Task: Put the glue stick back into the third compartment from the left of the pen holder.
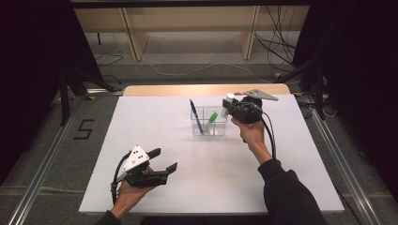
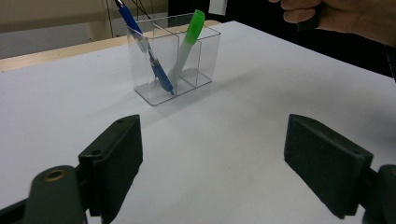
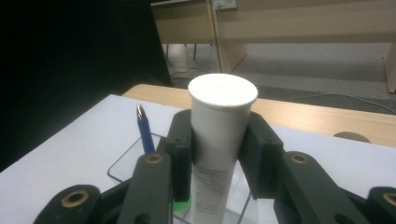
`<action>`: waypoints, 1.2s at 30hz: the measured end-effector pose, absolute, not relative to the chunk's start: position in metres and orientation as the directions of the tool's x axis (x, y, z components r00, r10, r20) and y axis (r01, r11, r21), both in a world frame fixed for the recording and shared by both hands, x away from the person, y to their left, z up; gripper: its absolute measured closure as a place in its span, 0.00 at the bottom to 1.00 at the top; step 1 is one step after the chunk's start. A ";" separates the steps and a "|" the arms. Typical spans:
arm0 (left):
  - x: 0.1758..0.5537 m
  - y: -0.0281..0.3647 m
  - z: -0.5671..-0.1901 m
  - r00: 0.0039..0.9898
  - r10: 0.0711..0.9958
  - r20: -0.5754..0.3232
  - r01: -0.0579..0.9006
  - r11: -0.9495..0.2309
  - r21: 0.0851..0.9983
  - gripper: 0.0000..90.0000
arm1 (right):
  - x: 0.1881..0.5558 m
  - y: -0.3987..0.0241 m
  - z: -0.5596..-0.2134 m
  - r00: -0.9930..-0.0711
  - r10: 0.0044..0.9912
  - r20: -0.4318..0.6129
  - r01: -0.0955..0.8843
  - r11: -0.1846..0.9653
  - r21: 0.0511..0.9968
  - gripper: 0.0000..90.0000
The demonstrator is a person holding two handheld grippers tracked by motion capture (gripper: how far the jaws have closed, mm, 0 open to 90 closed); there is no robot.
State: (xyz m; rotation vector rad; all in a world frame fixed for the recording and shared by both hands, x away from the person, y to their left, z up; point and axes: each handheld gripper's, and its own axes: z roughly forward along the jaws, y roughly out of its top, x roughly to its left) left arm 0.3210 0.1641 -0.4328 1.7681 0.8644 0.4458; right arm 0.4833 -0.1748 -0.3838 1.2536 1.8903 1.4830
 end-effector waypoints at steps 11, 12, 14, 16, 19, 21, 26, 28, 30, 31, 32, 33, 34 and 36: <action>0.321 0.164 -0.432 0.668 0.736 -0.110 0.336 -0.167 0.927 0.21 | 0.493 -0.167 -0.386 -0.488 0.854 0.180 0.401 0.036 0.916 0.75; 0.321 0.164 -0.432 0.668 0.736 -0.109 0.336 -0.168 0.927 0.21 | 0.494 -0.167 -0.386 -0.486 0.855 0.179 0.403 0.038 0.914 0.75; 0.321 0.164 -0.433 0.668 0.736 -0.109 0.335 -0.167 0.927 0.21 | 0.496 -0.166 -0.387 -0.486 0.856 0.177 0.404 0.041 0.914 0.75; 0.321 0.164 -0.432 0.668 0.736 -0.110 0.336 -0.166 0.927 0.21 | 0.497 -0.165 -0.388 -0.483 0.858 0.176 0.407 0.042 0.913 0.75; 0.321 0.164 -0.432 0.669 0.735 -0.111 0.336 -0.165 0.927 0.21 | 0.499 -0.164 -0.389 -0.480 0.860 0.175 0.412 0.044 0.910 0.75; 0.320 0.163 -0.432 0.669 0.735 -0.110 0.335 -0.166 0.928 0.21 | 0.500 -0.163 -0.390 -0.477 0.862 0.173 0.417 0.049 0.907 0.75; 0.321 0.163 -0.432 0.670 0.735 -0.109 0.336 -0.168 0.927 0.21 | 0.503 -0.161 -0.394 -0.474 0.865 0.165 0.428 0.063 0.902 0.75; 0.321 0.163 -0.433 0.670 0.734 -0.109 0.335 -0.168 0.927 0.21 | 0.504 -0.161 -0.396 -0.468 0.868 0.167 0.438 0.064 0.897 0.75; 0.321 0.163 -0.433 0.670 0.734 -0.108 0.336 -0.170 0.927 0.21 | 0.505 -0.160 -0.398 -0.468 0.869 0.162 0.444 0.073 0.893 0.75; 0.321 0.163 -0.433 0.670 0.734 -0.111 0.338 -0.168 0.926 0.21 | 0.505 -0.160 -0.398 -0.467 0.869 0.162 0.448 0.075 0.891 0.75; 0.321 0.163 -0.433 0.670 0.734 -0.111 0.338 -0.168 0.926 0.21 | 0.506 -0.160 -0.399 -0.469 0.869 0.159 0.447 0.079 0.891 0.75; 0.321 0.163 -0.433 0.669 0.734 -0.112 0.339 -0.168 0.926 0.21 | 0.506 -0.159 -0.400 -0.468 0.869 0.160 0.453 0.081 0.888 0.75; 0.321 0.163 -0.433 0.669 0.734 -0.113 0.340 -0.167 0.926 0.21 | 0.506 -0.159 -0.400 -0.468 0.870 0.158 0.456 0.084 0.886 0.75; 0.321 0.163 -0.433 0.669 0.735 -0.111 0.338 -0.168 0.926 0.21 | 0.507 -0.158 -0.402 -0.466 0.871 0.158 0.464 0.088 0.881 0.75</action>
